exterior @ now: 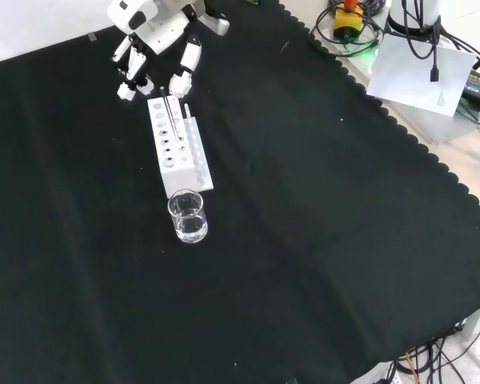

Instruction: Take the glass rod from the white test tube rack.

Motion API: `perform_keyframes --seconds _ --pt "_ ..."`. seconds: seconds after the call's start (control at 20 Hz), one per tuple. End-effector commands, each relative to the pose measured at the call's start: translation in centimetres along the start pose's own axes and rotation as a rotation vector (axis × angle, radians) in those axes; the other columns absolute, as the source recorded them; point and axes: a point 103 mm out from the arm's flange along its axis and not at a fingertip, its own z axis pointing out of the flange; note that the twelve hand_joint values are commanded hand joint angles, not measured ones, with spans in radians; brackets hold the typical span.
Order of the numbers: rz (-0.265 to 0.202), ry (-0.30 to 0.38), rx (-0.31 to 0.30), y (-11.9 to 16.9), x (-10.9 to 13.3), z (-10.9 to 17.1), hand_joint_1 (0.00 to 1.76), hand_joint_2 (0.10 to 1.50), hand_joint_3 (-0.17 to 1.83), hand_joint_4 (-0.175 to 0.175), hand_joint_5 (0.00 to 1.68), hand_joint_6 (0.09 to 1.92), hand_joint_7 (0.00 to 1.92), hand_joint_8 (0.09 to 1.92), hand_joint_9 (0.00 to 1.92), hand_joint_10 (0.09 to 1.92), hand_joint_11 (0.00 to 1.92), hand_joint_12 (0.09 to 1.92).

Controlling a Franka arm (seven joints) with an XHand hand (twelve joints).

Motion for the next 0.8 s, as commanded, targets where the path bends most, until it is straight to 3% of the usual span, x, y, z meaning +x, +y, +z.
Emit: perform_keyframes --seconds 0.05,0.2,0.45,0.8 --pt "0.004 -0.009 -0.009 0.1 -0.4 0.3 0.68 1.13 -0.17 -0.151 0.43 0.10 0.81 0.96 0.85 0.93 0.31 1.43" --pt "0.002 -0.010 -0.020 0.4 -0.6 0.5 0.69 1.13 -0.17 -0.158 0.47 0.12 0.86 0.97 0.91 0.96 0.38 1.41" --pt "-0.012 -0.006 -0.009 0.9 -0.5 1.0 0.73 1.14 -0.17 -0.168 0.50 0.17 0.88 0.98 1.00 1.02 0.69 1.32" --pt "-0.032 -0.012 -0.028 1.1 -0.1 1.4 0.78 1.15 -0.17 -0.175 0.52 0.64 1.01 0.96 1.20 1.05 1.01 1.22"
